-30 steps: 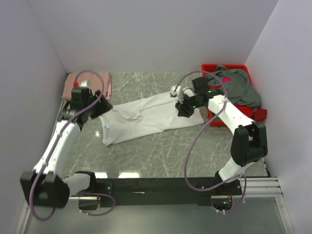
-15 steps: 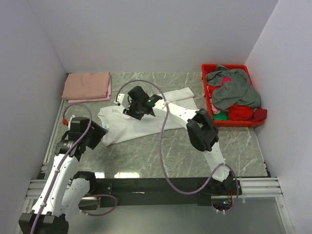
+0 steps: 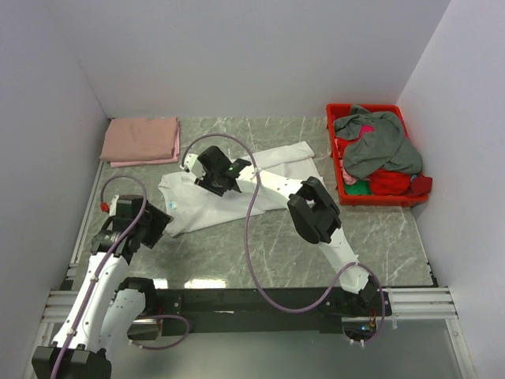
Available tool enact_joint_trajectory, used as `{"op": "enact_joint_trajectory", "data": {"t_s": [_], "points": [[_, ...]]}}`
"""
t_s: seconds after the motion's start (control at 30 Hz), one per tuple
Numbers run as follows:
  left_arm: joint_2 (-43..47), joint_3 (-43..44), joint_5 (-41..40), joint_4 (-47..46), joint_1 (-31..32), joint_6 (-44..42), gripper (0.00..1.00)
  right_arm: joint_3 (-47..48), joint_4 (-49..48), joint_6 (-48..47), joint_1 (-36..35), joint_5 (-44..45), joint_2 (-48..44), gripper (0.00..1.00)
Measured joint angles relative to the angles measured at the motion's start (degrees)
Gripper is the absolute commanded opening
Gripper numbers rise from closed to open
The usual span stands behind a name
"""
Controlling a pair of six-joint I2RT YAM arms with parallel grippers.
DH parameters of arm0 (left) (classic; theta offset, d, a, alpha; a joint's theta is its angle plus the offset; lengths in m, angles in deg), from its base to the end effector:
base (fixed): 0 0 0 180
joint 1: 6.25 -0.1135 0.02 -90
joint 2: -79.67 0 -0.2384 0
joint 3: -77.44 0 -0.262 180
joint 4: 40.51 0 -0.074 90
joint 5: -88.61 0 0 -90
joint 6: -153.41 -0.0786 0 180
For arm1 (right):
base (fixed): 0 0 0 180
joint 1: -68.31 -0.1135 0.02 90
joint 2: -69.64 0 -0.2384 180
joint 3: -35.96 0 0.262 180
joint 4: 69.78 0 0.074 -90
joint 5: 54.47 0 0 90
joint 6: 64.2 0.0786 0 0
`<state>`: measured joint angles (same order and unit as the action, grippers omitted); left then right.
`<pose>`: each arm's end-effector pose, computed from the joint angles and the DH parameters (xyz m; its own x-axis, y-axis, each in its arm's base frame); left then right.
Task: Fold and stack the t-shirts
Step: Fold the tshirt
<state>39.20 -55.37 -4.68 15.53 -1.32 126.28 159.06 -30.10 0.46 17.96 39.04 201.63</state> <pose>0.1979 -0.0125 0.1833 -0.3877 -0.8584 -0.3360 -0.6503 0.5130 -0.5603 0.3478 0.4121 0.1359 -0.1145 -0.8077 -0.5784 -0.8760 0.3567 -0.3247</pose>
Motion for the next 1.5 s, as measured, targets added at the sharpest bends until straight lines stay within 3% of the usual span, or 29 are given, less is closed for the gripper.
{"op": "enact_joint_trajectory", "data": {"t_s": [0.1,0.17,0.23,0.7,0.77,0.8,0.9,1.23,1.4,1.5], "points": [[0.02,-0.92,0.00,-0.07,0.00,-0.02,0.65,1.27,-0.04,0.66,-0.13,0.90,0.92,0.31],[0.04,-1.44,0.11,-0.09,0.00,0.00,0.65,1.68,-0.46,0.79,-0.15,1.51,1.27,0.09],[0.15,-1.77,0.26,-0.07,0.00,0.00,0.65,1.68,-0.48,1.22,-0.15,1.86,1.33,0.00],[-1.53,-3.54,1.99,-1.53,0.00,0.76,0.65,1.11,-5.66,2.47,1.07,7.69,1.33,0.00],[-2.36,-4.11,2.43,-1.77,0.00,1.11,0.64,1.11,-5.70,2.64,1.66,6.86,1.29,0.17],[-2.58,-4.37,2.60,-1.88,0.00,1.29,0.64,1.11,-5.33,2.56,1.97,5.35,1.22,0.33],[-2.78,-4.70,3.13,-1.86,0.00,1.42,0.64,0.55,-4.04,1.73,2.64,-0.33,0.57,0.50],[-2.38,-4.70,3.41,-1.95,0.00,1.46,0.64,-0.24,0.09,2.62,2.91,-13.40,-1.70,0.58],[-2.12,-4.70,3.41,-1.86,0.00,1.46,0.64,1.64,2.36,3.67,2.51,-12.59,-1.20,0.57],[-2.12,-4.70,3.41,-1.84,0.00,1.46,0.64,2.75,2.08,4.48,2.40,-8.90,-0.70,0.51]]}}
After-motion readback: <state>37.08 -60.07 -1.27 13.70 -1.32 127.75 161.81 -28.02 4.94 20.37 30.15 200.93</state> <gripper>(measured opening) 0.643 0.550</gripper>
